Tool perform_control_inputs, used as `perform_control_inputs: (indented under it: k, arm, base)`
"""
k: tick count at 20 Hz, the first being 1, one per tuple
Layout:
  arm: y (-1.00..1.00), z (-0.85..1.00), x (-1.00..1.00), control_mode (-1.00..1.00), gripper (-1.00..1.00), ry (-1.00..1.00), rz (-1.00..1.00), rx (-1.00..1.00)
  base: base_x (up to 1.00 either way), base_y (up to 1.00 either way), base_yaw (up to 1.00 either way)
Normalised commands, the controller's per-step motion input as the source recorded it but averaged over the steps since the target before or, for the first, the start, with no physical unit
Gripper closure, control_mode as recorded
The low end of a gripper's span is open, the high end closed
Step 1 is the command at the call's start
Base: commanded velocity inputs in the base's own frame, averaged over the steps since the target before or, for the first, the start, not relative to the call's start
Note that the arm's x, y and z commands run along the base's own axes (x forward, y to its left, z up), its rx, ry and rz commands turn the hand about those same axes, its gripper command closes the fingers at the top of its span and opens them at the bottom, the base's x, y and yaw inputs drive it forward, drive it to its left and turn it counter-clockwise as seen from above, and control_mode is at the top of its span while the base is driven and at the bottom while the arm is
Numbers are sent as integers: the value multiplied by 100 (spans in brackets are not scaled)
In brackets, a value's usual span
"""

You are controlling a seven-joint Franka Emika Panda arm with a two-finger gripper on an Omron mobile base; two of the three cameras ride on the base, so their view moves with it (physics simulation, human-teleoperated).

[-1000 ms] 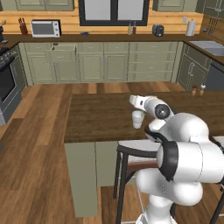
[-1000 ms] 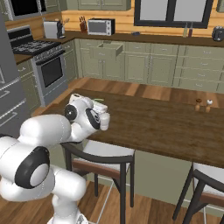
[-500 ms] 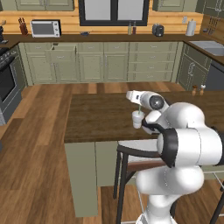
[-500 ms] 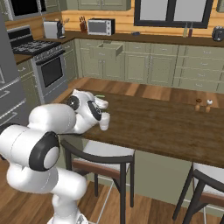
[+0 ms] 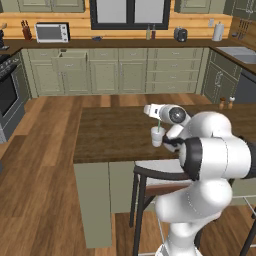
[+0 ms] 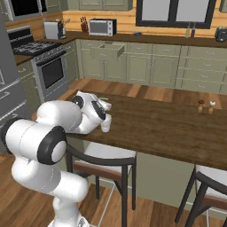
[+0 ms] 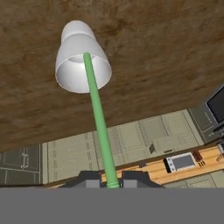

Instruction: Take a straw from the drawer in front and place it inside the glass cup on the dining counter.

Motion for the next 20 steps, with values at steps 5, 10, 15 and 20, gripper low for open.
perform_control_inputs:
  k: [5, 10, 15, 20]
  arm:
    - [0, -35, 13, -100, 100, 0, 0, 0]
    - [0, -36, 15, -100, 100, 0, 0, -1]
    - [0, -27, 18, -100, 100, 0, 0, 0]
    - [0, -31, 16, -100, 100, -2, 0, -1]
  base:
    - [0, 0, 0]
    - [0, 0, 0]
    - [0, 0, 0]
    - [0, 0, 0]
